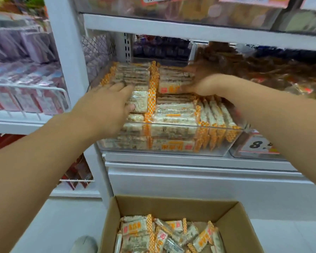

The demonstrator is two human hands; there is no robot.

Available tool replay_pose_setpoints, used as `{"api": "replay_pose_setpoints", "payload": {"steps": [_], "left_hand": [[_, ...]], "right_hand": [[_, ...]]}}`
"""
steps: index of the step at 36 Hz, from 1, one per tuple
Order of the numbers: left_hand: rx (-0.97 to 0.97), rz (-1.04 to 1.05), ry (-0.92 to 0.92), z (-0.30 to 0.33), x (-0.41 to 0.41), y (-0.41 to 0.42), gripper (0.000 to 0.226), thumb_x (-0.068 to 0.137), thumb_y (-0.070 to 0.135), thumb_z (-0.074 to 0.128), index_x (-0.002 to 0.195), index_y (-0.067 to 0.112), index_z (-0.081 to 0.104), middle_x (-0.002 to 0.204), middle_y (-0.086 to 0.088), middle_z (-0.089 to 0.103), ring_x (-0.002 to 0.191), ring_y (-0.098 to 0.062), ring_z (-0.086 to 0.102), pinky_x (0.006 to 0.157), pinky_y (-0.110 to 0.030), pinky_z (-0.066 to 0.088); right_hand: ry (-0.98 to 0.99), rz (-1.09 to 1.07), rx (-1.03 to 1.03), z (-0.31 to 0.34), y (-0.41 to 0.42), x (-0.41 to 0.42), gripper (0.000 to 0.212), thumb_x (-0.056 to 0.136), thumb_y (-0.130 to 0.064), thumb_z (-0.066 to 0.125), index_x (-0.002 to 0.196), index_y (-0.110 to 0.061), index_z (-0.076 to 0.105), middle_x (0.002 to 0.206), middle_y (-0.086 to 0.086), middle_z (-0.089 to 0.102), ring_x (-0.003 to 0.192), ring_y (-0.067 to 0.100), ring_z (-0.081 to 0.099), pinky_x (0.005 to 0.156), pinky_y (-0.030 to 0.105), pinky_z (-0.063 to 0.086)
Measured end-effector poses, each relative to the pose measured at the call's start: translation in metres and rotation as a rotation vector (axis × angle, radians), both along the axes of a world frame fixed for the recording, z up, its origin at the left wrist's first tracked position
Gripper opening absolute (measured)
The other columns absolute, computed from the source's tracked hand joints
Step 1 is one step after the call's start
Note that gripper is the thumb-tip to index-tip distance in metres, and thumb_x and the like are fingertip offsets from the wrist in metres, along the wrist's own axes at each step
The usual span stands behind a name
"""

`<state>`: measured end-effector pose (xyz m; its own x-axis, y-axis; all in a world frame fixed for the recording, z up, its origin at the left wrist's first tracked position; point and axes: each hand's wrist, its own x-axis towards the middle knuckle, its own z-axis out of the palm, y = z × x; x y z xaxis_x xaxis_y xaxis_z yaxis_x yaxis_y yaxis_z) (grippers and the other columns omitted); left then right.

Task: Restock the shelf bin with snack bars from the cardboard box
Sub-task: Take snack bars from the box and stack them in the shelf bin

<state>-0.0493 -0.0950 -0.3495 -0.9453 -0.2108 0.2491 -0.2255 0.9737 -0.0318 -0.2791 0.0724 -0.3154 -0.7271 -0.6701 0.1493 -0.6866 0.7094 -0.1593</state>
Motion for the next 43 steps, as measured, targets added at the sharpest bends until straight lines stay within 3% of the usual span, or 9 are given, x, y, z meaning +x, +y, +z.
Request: {"api": "replay_pose_setpoints", "payload": {"steps": [2, 5, 9, 15, 20, 33, 37, 43], "left_hand": [[-0.011, 0.002, 0.014, -0.001, 0.000, -0.001, 0.052, 0.103, 0.034, 0.041, 0.149, 0.012, 0.036, 0.139, -0.014, 0.050, 0.130, -0.036, 0.045, 0.108, -0.049, 0.037], [-0.039, 0.008, 0.025, -0.003, -0.001, 0.000, 0.052, 0.101, 0.034, 0.041, 0.147, 0.011, 0.038, 0.138, -0.014, 0.051, 0.130, -0.037, 0.046, 0.109, -0.050, 0.037], [-0.032, 0.012, 0.041, -0.006, -0.001, 0.001, 0.051, 0.102, 0.034, 0.039, 0.148, 0.011, 0.037, 0.141, -0.013, 0.049, 0.132, -0.037, 0.045, 0.110, -0.050, 0.035], [0.002, 0.009, 0.044, -0.006, 0.001, 0.000, 0.053, 0.103, 0.034, 0.039, 0.150, 0.012, 0.034, 0.146, -0.013, 0.046, 0.135, -0.036, 0.041, 0.113, -0.049, 0.031], [-0.004, -0.009, 0.032, -0.006, 0.000, -0.002, 0.052, 0.102, 0.033, 0.042, 0.149, 0.010, 0.035, 0.148, -0.014, 0.044, 0.138, -0.036, 0.038, 0.114, -0.052, 0.030], [0.042, -0.014, 0.045, -0.004, 0.004, 0.000, 0.055, 0.104, 0.024, 0.038, 0.156, 0.011, 0.022, 0.160, -0.013, 0.029, 0.149, -0.030, 0.022, 0.120, -0.052, 0.017], [0.060, -0.035, 0.075, -0.003, 0.006, 0.001, 0.056, 0.105, 0.021, 0.039, 0.157, 0.013, 0.021, 0.162, -0.009, 0.026, 0.151, -0.027, 0.019, 0.121, -0.051, 0.014], [0.058, -0.045, 0.071, -0.003, 0.011, 0.005, 0.057, 0.105, 0.022, 0.037, 0.159, 0.013, 0.018, 0.163, -0.008, 0.025, 0.152, -0.025, 0.015, 0.122, -0.047, 0.011]], "right_hand": [[0.024, 0.016, 0.049, -0.006, -0.001, -0.005, 0.083, 0.085, -0.062, 0.066, 0.155, -0.029, 0.035, 0.163, 0.005, 0.024, 0.148, 0.026, 0.026, 0.119, 0.032, 0.025], [-0.114, 0.040, 0.014, -0.012, -0.001, -0.007, 0.084, 0.088, -0.064, 0.060, 0.158, -0.030, 0.027, 0.165, -0.002, 0.022, 0.149, 0.020, 0.027, 0.113, 0.026, 0.026], [-0.137, 0.047, -0.009, -0.016, -0.010, -0.001, 0.116, 0.065, -0.092, 0.049, 0.159, -0.029, 0.022, 0.166, -0.002, 0.020, 0.149, 0.021, 0.028, 0.116, 0.029, 0.027], [-0.125, 0.045, 0.005, -0.010, -0.019, 0.004, 0.082, 0.092, -0.067, 0.052, 0.159, -0.028, 0.024, 0.164, 0.000, 0.026, 0.146, 0.025, 0.035, 0.106, 0.024, 0.031], [-0.180, 0.000, 0.001, -0.008, -0.035, 0.014, 0.087, 0.093, -0.065, 0.054, 0.160, -0.020, 0.021, 0.165, 0.003, 0.025, 0.148, 0.026, 0.031, 0.116, 0.031, 0.030], [-0.089, 0.033, -0.099, -0.003, -0.022, 0.022, 0.084, 0.088, -0.063, 0.064, 0.156, -0.025, 0.033, 0.161, 0.000, 0.034, 0.143, 0.023, 0.040, 0.113, 0.029, 0.037], [-0.014, 0.035, -0.019, -0.005, -0.024, 0.028, 0.071, 0.097, -0.057, 0.053, 0.156, -0.022, 0.034, 0.162, 0.005, 0.031, 0.144, 0.029, 0.037, 0.114, 0.034, 0.036], [-0.005, 0.042, 0.025, -0.011, -0.028, 0.032, 0.062, 0.104, -0.050, 0.043, 0.158, -0.021, 0.029, 0.161, 0.007, 0.033, 0.136, 0.033, 0.046, 0.103, 0.034, 0.045]]}}
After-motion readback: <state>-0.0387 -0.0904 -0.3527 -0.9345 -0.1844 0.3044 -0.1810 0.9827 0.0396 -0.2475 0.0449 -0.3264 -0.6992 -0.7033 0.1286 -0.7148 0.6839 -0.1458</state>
